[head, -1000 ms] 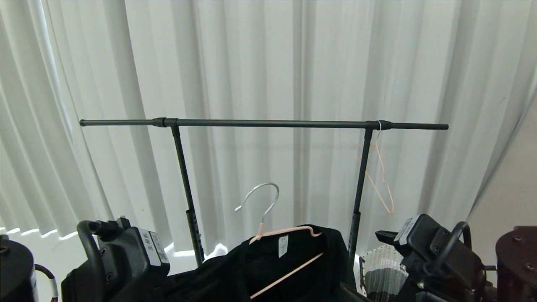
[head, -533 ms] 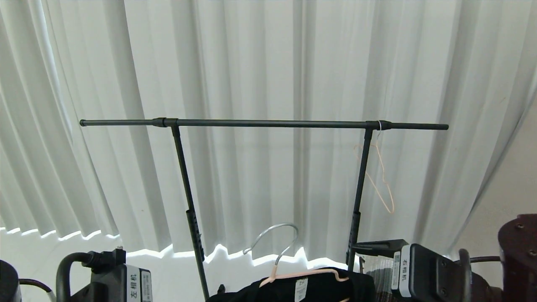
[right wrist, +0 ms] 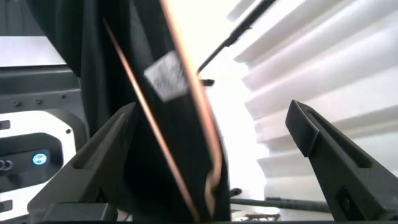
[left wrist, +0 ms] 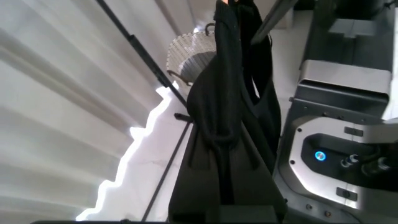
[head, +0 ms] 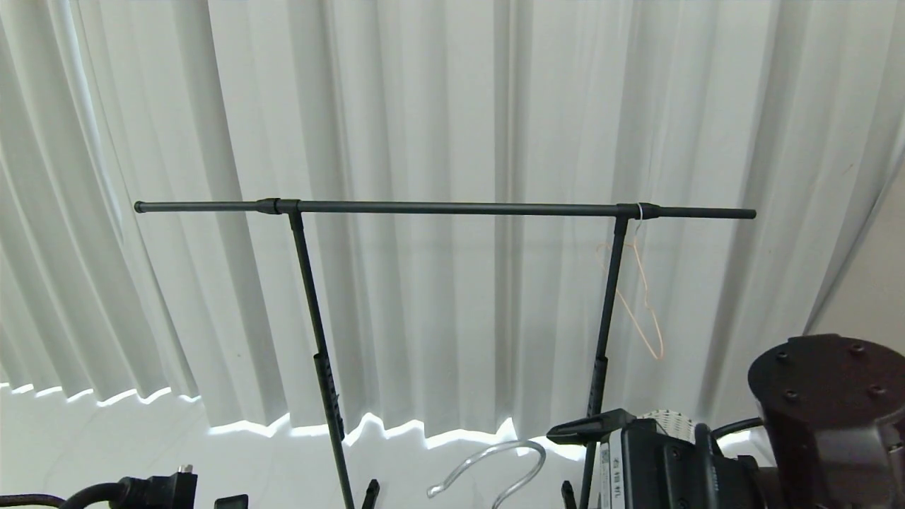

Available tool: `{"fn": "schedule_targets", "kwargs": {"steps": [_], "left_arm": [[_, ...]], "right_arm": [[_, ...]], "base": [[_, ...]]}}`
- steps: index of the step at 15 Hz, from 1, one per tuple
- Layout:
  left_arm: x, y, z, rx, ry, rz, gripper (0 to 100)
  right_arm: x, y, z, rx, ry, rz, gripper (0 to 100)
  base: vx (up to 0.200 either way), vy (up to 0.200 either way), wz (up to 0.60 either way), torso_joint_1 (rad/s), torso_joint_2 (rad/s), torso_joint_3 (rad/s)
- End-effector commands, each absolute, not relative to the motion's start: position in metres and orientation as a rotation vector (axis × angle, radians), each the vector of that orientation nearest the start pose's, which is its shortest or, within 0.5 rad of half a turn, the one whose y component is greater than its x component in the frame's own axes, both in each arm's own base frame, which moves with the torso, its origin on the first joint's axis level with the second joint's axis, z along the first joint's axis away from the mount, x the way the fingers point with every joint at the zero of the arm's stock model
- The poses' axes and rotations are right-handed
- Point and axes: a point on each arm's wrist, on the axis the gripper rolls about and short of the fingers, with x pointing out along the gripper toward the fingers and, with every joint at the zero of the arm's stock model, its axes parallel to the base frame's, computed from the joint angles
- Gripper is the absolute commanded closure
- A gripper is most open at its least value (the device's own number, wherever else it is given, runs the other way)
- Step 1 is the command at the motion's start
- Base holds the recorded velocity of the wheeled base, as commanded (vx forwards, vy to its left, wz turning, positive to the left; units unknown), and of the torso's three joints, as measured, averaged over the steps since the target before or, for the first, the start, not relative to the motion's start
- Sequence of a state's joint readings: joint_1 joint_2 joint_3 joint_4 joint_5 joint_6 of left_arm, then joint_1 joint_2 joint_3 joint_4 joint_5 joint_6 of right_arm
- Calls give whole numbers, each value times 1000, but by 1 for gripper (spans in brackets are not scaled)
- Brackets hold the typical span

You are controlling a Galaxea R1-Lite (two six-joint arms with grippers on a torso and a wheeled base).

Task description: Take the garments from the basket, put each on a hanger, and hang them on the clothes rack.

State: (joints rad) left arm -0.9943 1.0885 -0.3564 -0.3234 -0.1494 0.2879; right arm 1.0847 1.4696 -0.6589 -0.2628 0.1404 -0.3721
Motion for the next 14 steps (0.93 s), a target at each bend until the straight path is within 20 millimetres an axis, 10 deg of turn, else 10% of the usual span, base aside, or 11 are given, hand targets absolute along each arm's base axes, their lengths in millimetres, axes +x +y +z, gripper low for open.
{"fn": "schedule_targets", "kwargs": {"steps": [1,9,10,14], "left_arm": [[70,-116,165,443,217,-1191,100],[69,-115,168,447,195,-1191,100],[69,-115,167,448,196,-1191,100],[69,-115,168,447,195,-1191,100]], "right_arm": [[109,213,162,-599,332,1292,0],[112,209,158,-603,364,1276,0],[112,209,158,-603,364,1276,100],[113,209,159,-600,359,1270,100]], "base": [[0,0,0,0,0,0],[0,0,0,0,0,0],[0,0,0,0,0,0],[0,0,0,0,0,0]]}}
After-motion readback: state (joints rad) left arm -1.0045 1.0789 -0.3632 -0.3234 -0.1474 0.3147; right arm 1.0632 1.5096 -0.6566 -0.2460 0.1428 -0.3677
